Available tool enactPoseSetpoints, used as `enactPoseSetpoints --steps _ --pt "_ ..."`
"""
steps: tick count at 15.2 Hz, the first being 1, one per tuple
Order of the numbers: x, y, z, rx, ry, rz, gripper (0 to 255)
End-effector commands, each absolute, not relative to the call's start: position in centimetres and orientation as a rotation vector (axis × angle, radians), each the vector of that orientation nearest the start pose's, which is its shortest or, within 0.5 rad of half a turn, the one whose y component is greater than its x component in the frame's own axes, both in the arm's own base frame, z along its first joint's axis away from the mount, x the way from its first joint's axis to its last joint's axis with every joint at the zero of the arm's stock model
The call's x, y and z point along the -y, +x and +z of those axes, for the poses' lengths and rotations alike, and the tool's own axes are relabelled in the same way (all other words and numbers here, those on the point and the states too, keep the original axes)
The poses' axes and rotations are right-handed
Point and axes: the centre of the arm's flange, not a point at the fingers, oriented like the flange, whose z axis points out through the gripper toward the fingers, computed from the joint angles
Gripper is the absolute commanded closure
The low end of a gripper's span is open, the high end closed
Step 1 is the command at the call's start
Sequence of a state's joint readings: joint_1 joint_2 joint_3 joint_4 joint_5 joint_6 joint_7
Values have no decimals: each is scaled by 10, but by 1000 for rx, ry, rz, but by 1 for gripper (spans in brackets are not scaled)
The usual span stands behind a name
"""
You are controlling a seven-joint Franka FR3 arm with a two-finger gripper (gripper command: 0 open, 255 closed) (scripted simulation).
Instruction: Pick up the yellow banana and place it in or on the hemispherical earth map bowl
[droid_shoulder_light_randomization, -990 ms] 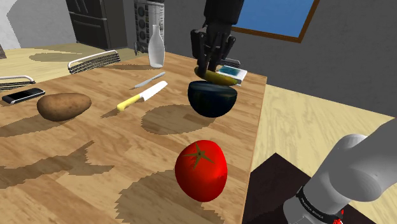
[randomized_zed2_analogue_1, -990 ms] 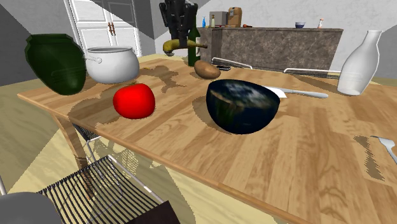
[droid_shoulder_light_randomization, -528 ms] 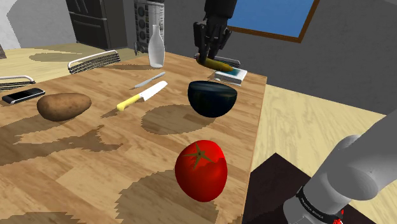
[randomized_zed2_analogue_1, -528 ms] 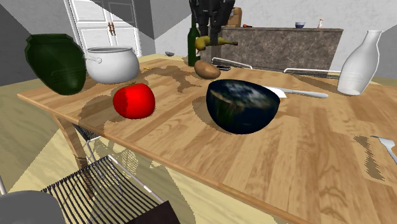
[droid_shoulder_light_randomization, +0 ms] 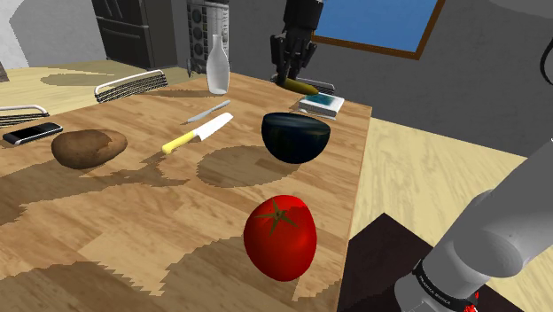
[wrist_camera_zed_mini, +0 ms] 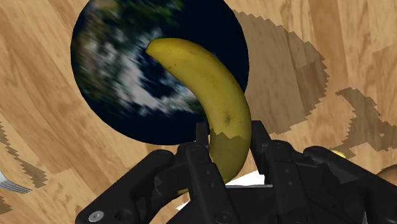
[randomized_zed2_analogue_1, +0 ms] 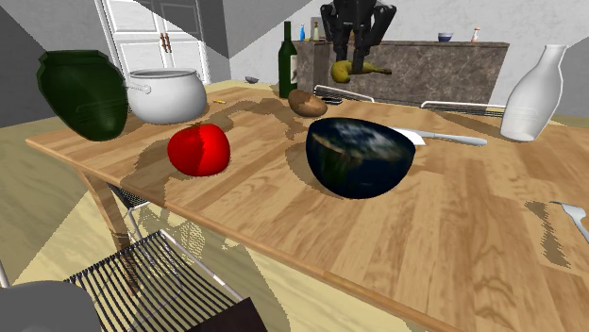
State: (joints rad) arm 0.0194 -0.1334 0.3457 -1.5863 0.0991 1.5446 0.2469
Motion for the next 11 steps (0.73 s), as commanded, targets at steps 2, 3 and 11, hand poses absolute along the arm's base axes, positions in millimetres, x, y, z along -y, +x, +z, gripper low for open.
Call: enactPoseSetpoints --steps 2,3,11 --pt "-205 469 665 190 -3058 -98 255" --pt "-205 469 660 190 -3058 -98 255" --pt "-205 469 618 190 -3058 -98 255"
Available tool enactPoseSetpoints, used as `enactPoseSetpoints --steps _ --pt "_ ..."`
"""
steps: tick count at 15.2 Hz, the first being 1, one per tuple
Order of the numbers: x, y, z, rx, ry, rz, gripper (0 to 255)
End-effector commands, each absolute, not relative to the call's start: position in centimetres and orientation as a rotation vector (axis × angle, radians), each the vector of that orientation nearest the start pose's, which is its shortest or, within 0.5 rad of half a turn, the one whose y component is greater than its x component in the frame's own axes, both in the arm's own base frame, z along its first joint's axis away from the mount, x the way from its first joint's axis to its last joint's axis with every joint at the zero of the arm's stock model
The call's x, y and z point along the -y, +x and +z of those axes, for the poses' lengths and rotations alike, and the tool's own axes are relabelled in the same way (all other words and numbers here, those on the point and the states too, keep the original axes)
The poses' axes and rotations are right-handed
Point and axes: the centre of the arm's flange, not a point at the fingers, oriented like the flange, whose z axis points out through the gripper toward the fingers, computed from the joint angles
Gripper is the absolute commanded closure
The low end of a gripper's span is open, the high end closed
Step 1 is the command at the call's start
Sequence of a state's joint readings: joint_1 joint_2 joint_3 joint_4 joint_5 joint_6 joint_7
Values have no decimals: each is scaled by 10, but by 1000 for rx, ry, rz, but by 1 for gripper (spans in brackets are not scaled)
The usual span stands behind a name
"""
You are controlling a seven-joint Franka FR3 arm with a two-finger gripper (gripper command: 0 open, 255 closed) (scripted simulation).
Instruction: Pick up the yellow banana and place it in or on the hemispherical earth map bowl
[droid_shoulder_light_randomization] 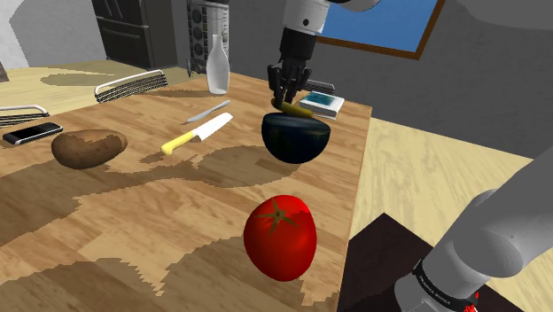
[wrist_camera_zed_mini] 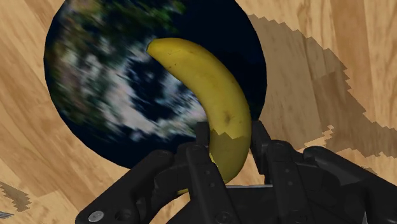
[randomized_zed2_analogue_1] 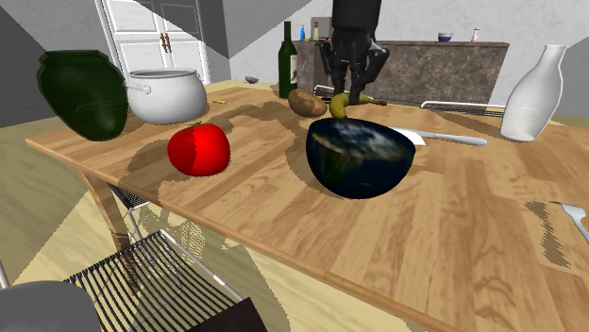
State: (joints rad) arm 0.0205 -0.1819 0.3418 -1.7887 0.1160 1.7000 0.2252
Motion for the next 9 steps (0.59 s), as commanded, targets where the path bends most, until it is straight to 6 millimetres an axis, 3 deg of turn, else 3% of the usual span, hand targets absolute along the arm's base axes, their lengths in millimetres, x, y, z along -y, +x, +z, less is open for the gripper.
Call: enactPoseSetpoints --steps 1,8,9 --pt "-205 469 617 190 -3058 -98 255" --pt "-205 469 617 190 -3058 -98 255" --pt "-205 469 617 190 -3058 -98 0"
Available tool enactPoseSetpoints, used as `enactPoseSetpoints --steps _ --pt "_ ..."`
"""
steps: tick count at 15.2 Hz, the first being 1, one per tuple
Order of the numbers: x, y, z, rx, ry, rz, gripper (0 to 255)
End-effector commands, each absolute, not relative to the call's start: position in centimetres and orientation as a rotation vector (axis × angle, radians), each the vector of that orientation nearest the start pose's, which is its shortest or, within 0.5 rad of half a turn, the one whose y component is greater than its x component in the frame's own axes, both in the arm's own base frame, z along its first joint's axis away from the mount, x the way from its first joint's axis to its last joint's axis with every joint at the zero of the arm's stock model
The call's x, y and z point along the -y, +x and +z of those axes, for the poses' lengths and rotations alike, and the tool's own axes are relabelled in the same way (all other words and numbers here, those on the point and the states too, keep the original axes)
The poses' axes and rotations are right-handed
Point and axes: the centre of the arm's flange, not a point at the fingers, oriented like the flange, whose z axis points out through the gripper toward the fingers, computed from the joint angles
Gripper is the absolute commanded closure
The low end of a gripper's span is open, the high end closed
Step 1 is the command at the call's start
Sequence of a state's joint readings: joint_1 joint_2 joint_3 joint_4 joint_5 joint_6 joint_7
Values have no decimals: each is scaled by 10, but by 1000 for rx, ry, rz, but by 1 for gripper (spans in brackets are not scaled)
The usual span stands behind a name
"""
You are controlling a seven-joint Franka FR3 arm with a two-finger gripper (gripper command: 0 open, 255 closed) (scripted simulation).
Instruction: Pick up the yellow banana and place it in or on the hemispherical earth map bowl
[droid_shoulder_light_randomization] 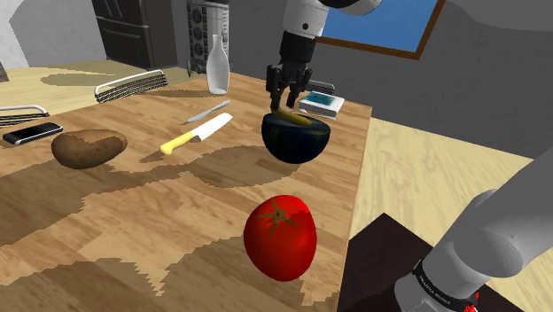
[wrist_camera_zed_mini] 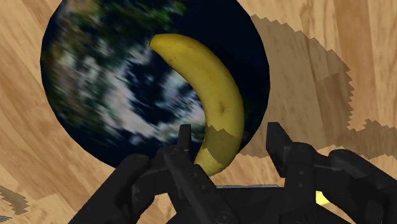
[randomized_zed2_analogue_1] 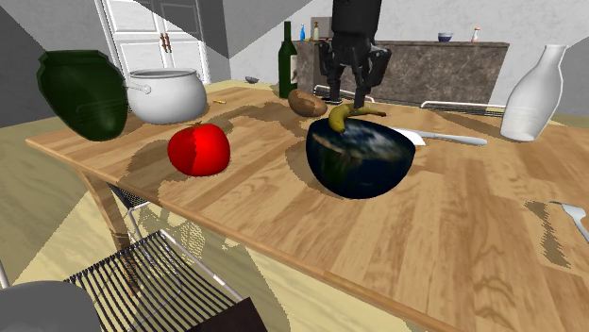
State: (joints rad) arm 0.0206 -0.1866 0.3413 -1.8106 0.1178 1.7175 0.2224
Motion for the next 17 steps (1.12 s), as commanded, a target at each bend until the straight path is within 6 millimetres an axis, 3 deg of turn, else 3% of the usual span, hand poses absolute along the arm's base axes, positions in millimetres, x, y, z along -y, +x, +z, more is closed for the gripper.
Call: enactPoseSetpoints --steps 1,5,9,17 --pt "-205 469 617 190 -3058 -98 0" --pt "-205 469 617 190 -3058 -98 0" --pt "-201 466 666 190 -3058 -98 0" --pt "-201 466 666 190 -3058 -98 0"
